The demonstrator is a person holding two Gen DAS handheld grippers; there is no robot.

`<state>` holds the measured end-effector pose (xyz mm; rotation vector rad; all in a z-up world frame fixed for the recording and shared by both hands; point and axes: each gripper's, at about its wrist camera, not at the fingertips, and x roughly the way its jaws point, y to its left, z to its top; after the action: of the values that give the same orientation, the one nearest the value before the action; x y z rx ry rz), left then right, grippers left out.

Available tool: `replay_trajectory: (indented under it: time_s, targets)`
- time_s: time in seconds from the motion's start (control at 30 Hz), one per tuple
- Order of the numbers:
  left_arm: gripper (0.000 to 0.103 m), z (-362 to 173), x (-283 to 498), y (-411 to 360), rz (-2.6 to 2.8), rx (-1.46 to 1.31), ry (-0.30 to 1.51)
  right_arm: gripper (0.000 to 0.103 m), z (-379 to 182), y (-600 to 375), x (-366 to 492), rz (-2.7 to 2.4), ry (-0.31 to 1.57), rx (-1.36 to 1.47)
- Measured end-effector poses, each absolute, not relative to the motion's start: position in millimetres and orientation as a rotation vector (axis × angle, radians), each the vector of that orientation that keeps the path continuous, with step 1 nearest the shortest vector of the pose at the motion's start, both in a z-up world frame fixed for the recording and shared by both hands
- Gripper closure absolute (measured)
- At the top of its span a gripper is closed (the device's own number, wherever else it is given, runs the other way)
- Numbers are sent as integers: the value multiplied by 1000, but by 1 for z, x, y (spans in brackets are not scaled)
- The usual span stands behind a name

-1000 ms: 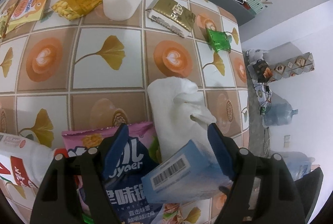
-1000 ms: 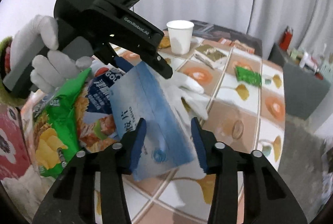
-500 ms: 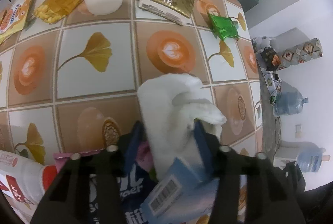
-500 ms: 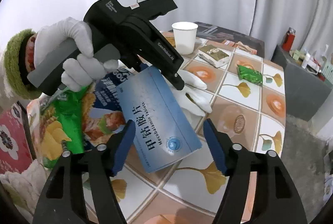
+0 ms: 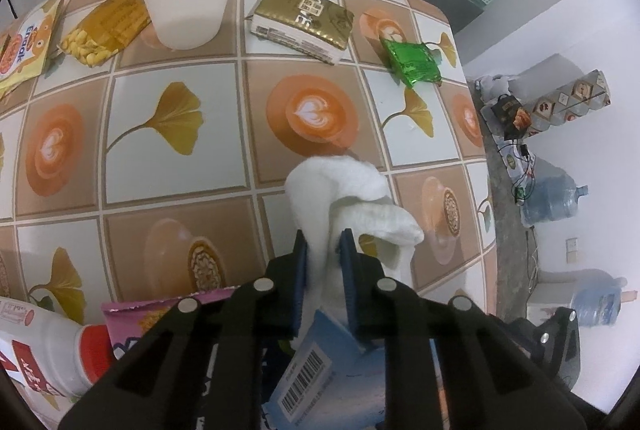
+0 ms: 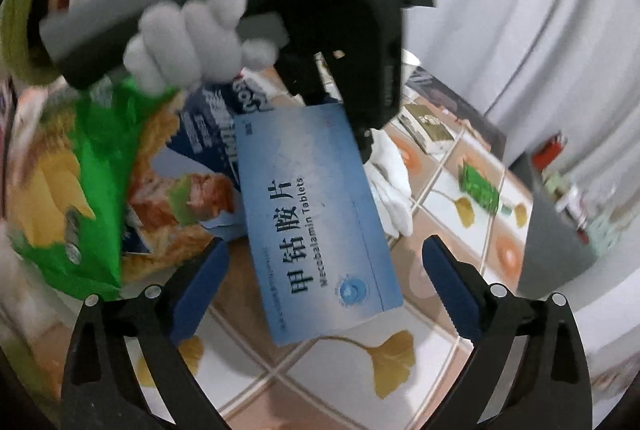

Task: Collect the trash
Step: 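Carry the medicine box and white tissue toward the blue wastebasket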

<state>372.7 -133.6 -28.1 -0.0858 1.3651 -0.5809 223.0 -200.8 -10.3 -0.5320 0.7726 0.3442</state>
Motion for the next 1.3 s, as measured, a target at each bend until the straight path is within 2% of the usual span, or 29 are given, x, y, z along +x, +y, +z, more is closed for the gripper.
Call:
replay_trajectory:
  time_s: [0.2, 0.27, 0.3, 0.83, 1.3]
  targets:
    - [88, -25, 371, -133, -596, -93, 1355, 11, -16, -203, 240, 355, 803, -512]
    - [89, -23, 371, -132, -599, -98, 1349, 19, -16, -203, 241, 357, 804, -498]
    - [89, -22, 371, -132, -601, -100, 1345, 28, -17, -204, 242, 359, 812, -488]
    - [91, 40, 360, -129, -637, -127, 1177, 30, 17, -224, 208, 276, 728, -448]
    - [91, 111, 317, -136, -638, -77, 1071, 30, 62, -284, 160, 136, 654, -311]
